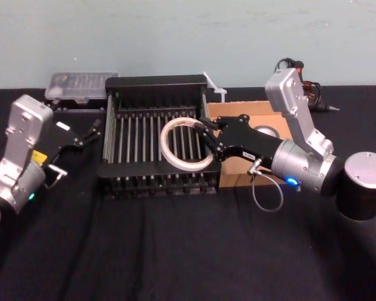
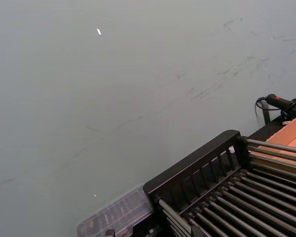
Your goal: Pick up the white tape and place it into the black box , Pick up the silver tape and place it into the brown box.
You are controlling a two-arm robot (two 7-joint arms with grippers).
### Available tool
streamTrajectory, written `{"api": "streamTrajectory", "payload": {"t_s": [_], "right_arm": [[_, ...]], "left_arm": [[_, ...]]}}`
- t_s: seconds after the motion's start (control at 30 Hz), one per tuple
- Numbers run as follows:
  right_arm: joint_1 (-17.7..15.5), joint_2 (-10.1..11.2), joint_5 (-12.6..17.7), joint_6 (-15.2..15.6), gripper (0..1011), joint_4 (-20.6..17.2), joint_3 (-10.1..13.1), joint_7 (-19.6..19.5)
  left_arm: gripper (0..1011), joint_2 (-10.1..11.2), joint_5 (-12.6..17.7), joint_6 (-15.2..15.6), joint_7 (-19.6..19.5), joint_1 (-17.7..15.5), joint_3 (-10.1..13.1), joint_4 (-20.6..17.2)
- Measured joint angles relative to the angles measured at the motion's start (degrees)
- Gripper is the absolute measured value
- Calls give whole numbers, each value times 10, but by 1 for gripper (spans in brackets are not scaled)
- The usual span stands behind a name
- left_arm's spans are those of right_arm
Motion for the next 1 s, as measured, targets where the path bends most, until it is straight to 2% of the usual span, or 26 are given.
{"api": "streamTrajectory", "payload": {"t_s": [0.57,1.0], "right_arm": [[70,-50,-17,-9,104,97,-18,3],[119,-90,-31,-33,104,189,-24,10]], "left_arm": [[1001,0,0,0,0,0,0,0],[1001,0,0,0,0,0,0,0]]}}
